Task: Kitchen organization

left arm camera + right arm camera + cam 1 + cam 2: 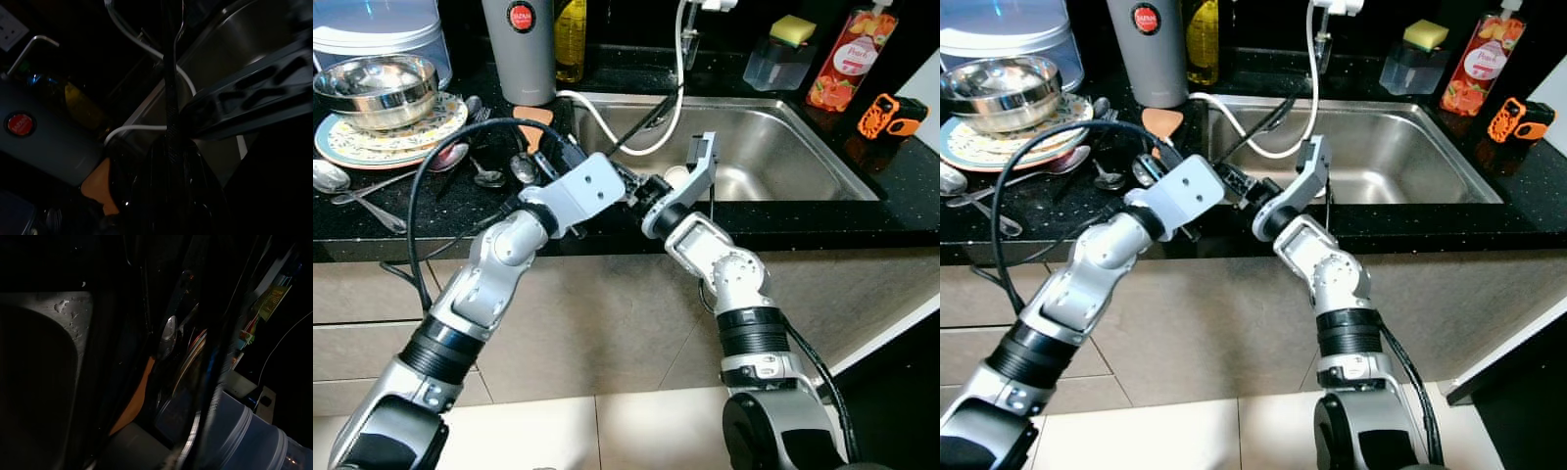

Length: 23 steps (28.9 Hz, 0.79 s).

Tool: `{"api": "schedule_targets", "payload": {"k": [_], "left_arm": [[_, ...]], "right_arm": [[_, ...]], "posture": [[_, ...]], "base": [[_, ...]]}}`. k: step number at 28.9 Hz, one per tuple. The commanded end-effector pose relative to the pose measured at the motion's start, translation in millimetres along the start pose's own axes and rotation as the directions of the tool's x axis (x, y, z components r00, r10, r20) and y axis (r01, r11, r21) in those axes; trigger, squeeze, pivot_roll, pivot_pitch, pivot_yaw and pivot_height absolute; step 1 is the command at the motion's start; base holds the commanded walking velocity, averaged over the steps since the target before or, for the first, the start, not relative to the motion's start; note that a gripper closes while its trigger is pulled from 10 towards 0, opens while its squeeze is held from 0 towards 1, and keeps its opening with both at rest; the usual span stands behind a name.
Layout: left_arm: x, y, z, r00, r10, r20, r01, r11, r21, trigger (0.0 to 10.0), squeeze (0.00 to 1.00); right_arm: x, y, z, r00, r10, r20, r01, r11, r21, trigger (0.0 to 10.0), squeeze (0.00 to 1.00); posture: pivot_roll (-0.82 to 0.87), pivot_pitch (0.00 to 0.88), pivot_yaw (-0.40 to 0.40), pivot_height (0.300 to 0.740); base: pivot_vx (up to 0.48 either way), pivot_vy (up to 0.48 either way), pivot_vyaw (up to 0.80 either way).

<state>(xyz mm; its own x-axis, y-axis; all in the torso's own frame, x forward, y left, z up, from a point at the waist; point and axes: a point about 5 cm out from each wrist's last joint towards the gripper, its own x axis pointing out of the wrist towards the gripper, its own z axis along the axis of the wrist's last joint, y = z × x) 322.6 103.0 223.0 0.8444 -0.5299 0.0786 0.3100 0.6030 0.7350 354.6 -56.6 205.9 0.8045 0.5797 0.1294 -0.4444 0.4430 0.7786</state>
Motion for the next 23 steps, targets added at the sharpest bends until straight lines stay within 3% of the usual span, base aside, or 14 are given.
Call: {"api": "schedule_targets", "payload": {"k": [1, 4, 8, 11, 15, 18, 23], "left_arm": [[1.1, -17.7, 3.6, 0.997, -0.073, 0.025, 0.074, 0.997, -0.029, 10.0, 0.00], [-0.1, -17.1, 1.1, 0.998, -0.067, 0.020, 0.067, 0.997, -0.034, 10.0, 0.00], [0.1, -1.3, 0.2, 1.000, 0.018, 0.012, -0.017, 0.999, -0.049, 10.0, 0.00], [-2.3, 21.3, -3.7, 0.994, 0.111, -0.005, -0.111, 0.993, -0.026, 10.0, 0.00], [-6.4, 34.0, -9.0, 0.989, 0.144, -0.021, -0.144, 0.990, -0.009, 10.0, 0.00], [-7.2, 34.4, -10.6, 0.990, 0.139, -0.025, -0.139, 0.990, -0.006, 10.0, 0.00], [-3.9, 17.5, -9.8, 0.996, 0.086, -0.018, -0.086, 0.996, -0.019, 10.0, 0.00]], "right_arm": [[19.2, 36.1, -8.9, 0.992, 0.121, 0.017, -0.122, 0.990, 0.072, 10.0, 0.00], [19.0, 36.0, -4.2, 0.992, 0.121, 0.031, -0.123, 0.990, 0.073, 10.0, 0.00], [17.3, 33.1, 0.5, 0.993, 0.112, 0.041, -0.114, 0.992, 0.053, 10.0, 0.00], [13.0, 25.4, 5.1, 0.995, 0.088, 0.051, -0.090, 0.995, 0.043, 10.0, 0.00], [9.8, 21.6, 10.0, 0.995, 0.077, 0.066, -0.080, 0.996, 0.046, 10.0, 0.00], [9.6, 21.7, 11.7, 0.994, 0.077, 0.071, -0.080, 0.996, 0.047, 10.0, 0.00], [14.9, 30.8, 12.5, 0.992, 0.104, 0.076, -0.109, 0.992, 0.058, 10.0, 0.00]], "posture": [[0.20, 0.000, -0.098, 0.740], [0.20, 0.000, -0.098, 0.740], [0.20, 0.000, -0.098, 0.740], [0.20, 0.000, -0.100, 0.740], [0.20, 0.000, -0.100, 0.740], [0.20, 0.000, -0.100, 0.740], [0.19, 0.000, -0.098, 0.740]], "base": [[0.000, 0.000, 0.00], [0.000, 0.000, 0.00], [0.000, 0.000, 0.00], [0.000, 0.000, 0.00], [0.000, 0.000, 0.00], [0.000, 0.000, 0.00], [0.000, 0.000, 0.00]]}}
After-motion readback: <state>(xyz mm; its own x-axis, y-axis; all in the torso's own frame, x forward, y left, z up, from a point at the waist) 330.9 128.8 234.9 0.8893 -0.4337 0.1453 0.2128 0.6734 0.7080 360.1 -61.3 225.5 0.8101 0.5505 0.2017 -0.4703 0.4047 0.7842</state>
